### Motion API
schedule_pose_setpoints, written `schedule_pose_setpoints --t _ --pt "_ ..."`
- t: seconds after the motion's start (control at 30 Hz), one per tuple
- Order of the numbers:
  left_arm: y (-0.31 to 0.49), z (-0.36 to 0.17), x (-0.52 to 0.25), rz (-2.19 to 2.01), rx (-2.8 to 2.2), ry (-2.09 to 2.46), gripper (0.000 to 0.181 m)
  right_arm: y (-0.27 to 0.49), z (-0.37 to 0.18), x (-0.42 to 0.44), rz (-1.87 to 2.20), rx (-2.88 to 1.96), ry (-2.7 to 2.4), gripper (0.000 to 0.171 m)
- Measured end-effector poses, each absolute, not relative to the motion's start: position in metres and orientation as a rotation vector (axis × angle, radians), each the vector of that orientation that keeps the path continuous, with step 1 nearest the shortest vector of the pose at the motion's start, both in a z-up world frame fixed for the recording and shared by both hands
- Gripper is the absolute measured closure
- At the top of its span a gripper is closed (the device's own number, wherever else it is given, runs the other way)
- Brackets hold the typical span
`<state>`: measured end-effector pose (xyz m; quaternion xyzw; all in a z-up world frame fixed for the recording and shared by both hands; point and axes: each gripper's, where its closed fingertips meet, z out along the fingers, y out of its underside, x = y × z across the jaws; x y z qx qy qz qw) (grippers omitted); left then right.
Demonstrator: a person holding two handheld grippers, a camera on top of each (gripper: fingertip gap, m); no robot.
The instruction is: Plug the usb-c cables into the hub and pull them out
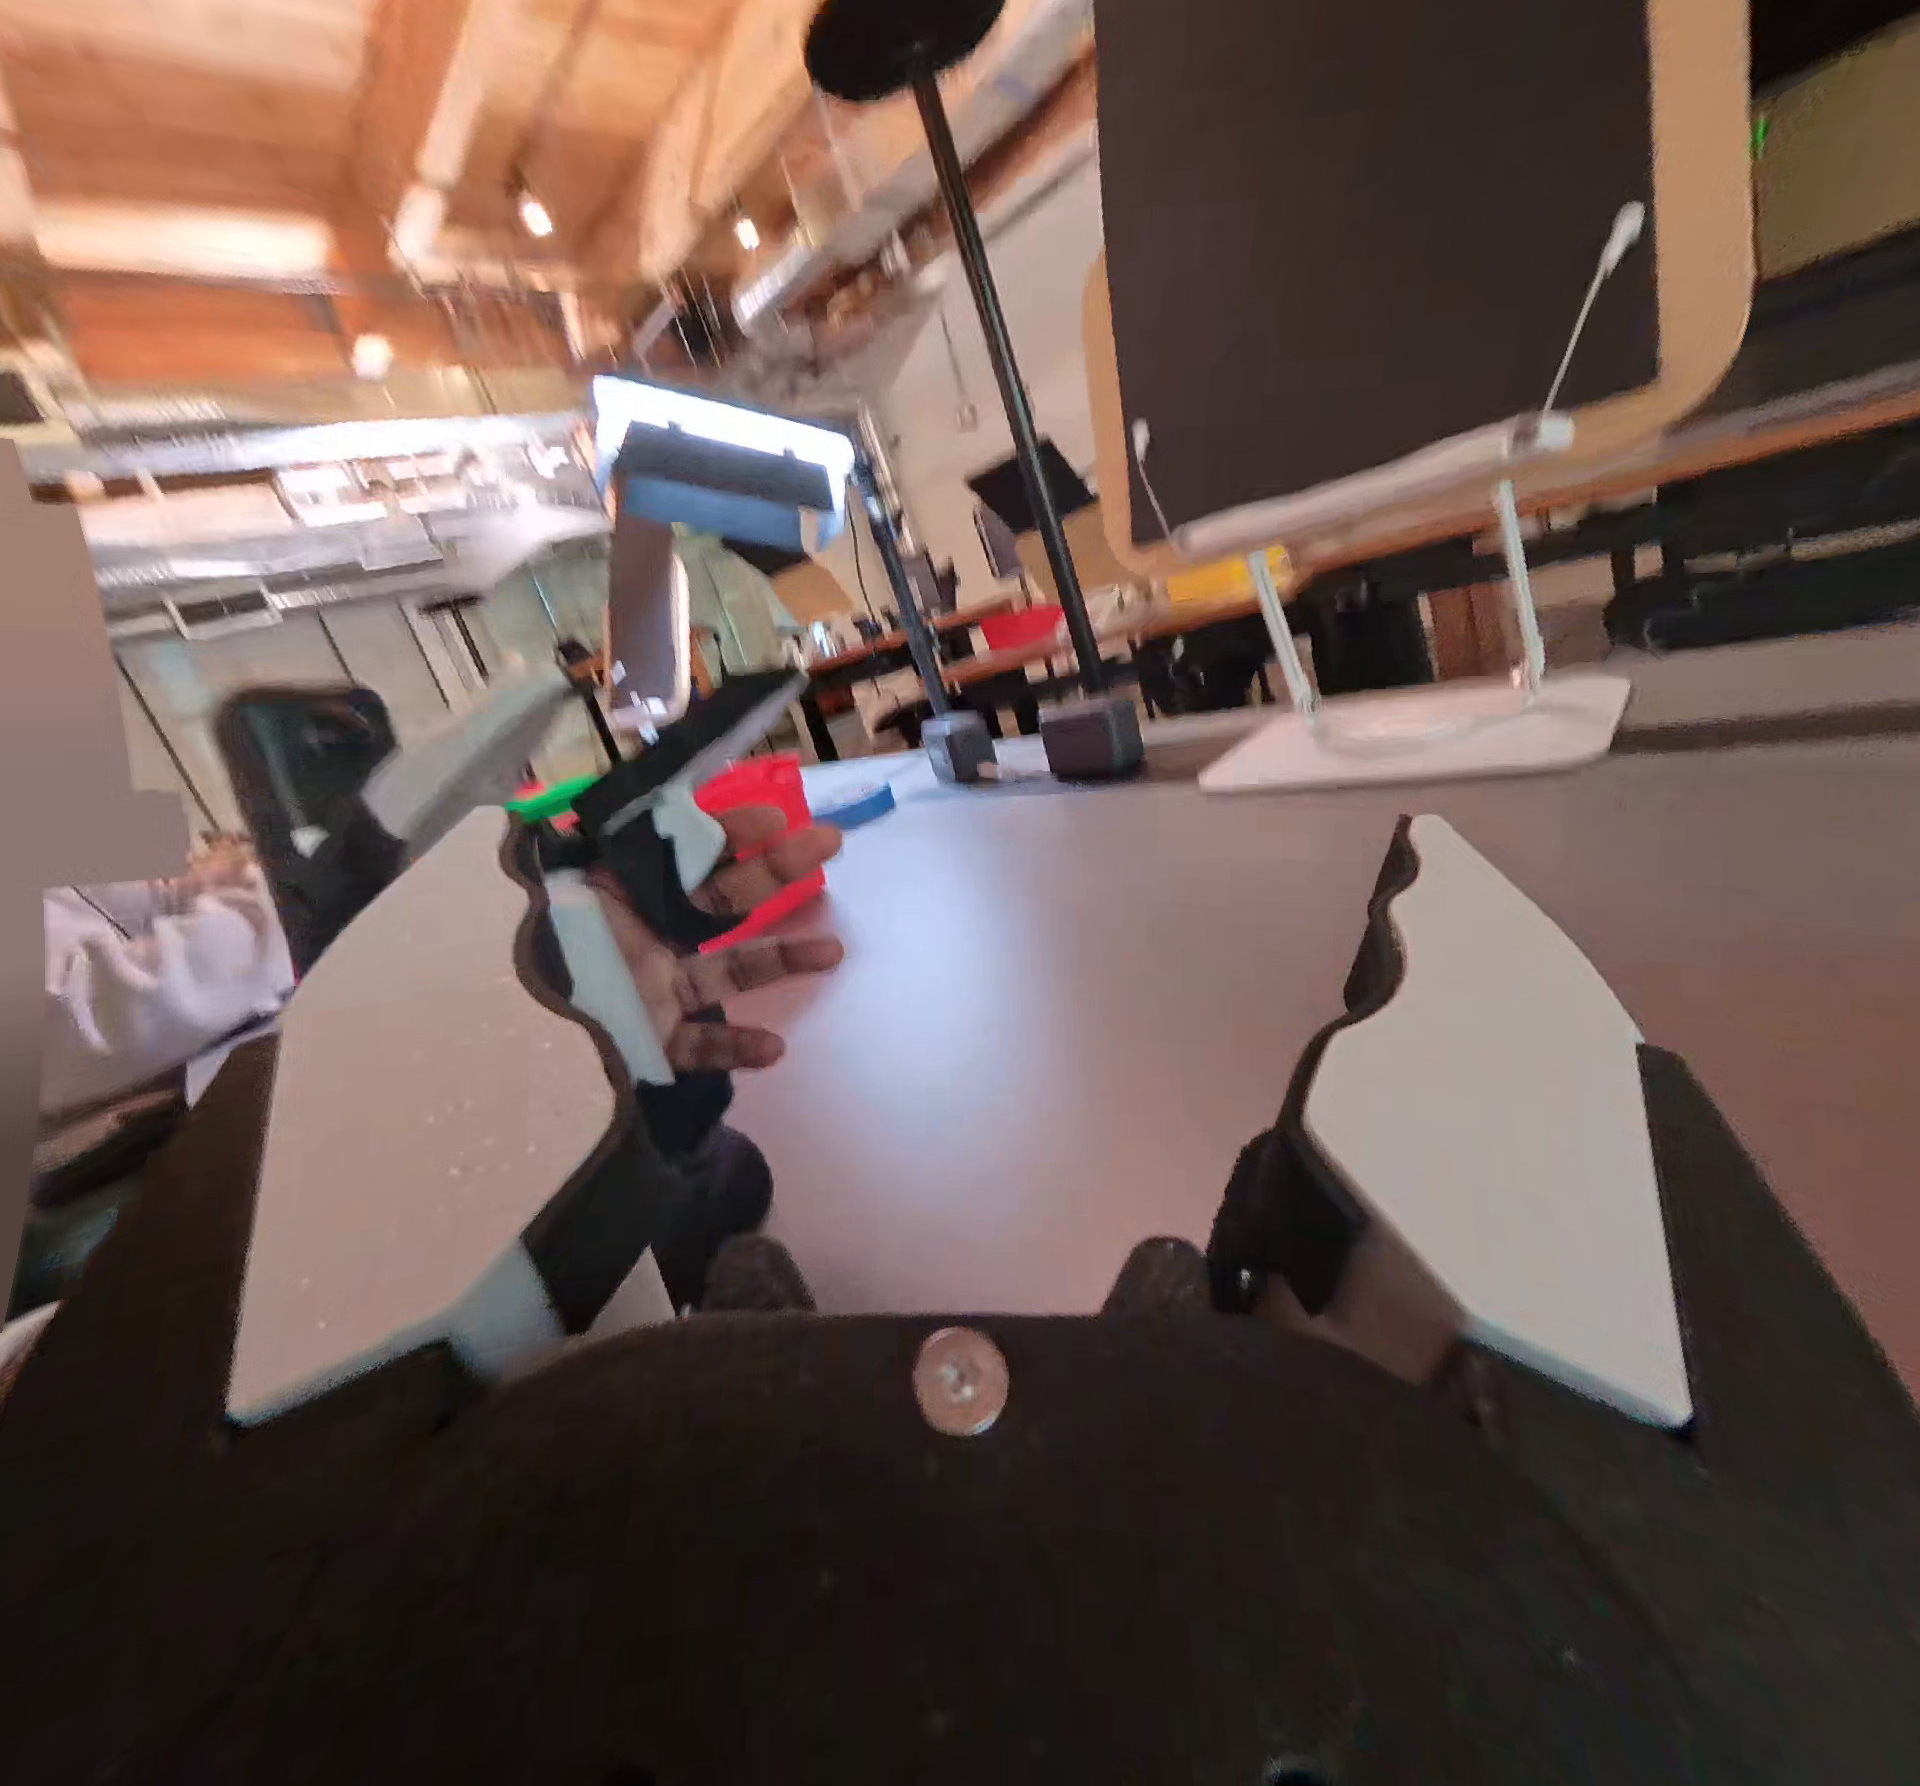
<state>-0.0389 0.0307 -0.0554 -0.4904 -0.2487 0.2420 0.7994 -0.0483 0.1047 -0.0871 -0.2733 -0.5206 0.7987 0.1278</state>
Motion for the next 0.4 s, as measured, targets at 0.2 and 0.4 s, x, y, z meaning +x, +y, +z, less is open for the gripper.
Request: schedule_pose_setpoints --t 0.2,0.4 --pt "0.035 -0.056 -0.037 0.53 -1.076 -0.515 0.094 0.118 -0.068 -0.026 2.533 -0.509 -1.388 0.114" --pt "0.043 -0.066 -0.04 0.585 -1.16 -0.505 0.094 0.141 -0.055 0.003 2.95 -0.381 -1.361 0.171"
